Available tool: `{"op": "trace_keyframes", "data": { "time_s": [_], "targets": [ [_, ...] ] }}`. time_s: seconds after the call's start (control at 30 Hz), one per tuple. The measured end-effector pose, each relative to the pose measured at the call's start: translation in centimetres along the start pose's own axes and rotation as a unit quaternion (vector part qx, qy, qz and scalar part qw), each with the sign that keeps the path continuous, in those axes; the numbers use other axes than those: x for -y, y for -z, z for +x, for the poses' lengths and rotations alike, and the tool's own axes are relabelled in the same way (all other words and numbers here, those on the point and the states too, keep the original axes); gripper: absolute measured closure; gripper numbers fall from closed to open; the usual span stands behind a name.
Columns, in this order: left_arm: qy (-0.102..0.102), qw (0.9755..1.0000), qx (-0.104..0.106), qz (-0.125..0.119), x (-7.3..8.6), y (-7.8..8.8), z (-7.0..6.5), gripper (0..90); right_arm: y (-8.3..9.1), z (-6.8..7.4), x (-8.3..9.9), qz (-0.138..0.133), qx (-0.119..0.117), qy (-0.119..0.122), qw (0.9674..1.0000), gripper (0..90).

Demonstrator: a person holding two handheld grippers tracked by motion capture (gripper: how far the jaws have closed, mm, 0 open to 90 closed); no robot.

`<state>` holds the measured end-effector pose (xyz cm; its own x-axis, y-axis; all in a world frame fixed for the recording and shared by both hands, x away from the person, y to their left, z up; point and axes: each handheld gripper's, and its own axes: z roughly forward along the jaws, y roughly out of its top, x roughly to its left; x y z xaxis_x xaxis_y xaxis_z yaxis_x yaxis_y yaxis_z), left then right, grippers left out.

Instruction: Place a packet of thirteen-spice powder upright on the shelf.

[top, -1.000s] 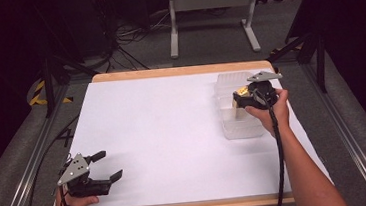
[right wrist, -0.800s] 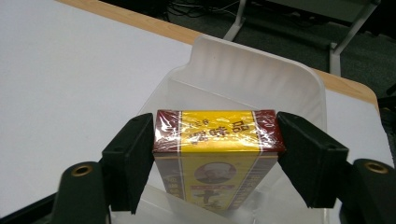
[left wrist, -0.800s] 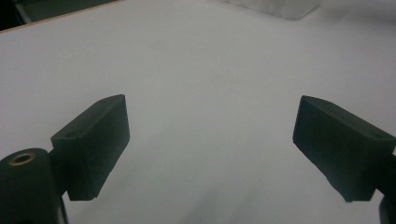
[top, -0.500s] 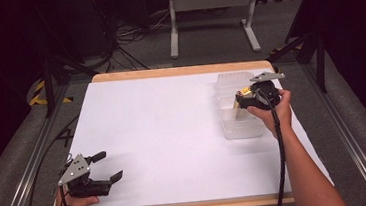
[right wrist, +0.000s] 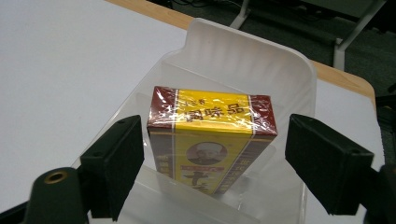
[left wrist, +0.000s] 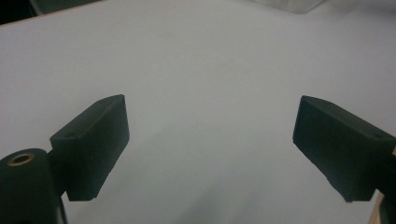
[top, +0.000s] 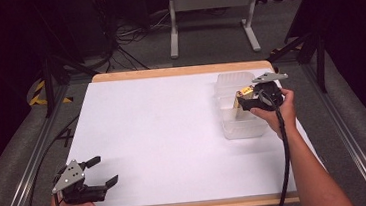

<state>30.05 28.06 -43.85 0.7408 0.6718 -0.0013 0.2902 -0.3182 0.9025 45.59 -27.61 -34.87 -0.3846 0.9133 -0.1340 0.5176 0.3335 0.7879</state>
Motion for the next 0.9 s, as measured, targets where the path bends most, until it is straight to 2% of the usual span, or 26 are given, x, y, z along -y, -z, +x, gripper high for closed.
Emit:
{"op": "trace_keyframes", "data": {
  "time_s": [0.37, 0.53, 0.9],
  "targets": [
    [-0.003, 1.0, -0.002, -0.001, 0.0, 0.0, 0.0, 11.7, 0.4, -0.1, 0.2, 0.003, 0.001, 0.006, 1.0, 19.4],
    [-0.006, 0.9999, -0.004, 0.009, 0.1, -0.2, 0.0, 12.2, 0.7, 0.3, 0.1, 0.004, -0.007, 0.02, 0.9998, 19.5],
    [-0.004, 0.9999, -0.01, 0.008, 0.1, -0.3, 0.1, 12.8, 1.3, 1.1, -0.1, 0.01, -0.009, 0.049, 0.9987, 19.1]
  ]
}}
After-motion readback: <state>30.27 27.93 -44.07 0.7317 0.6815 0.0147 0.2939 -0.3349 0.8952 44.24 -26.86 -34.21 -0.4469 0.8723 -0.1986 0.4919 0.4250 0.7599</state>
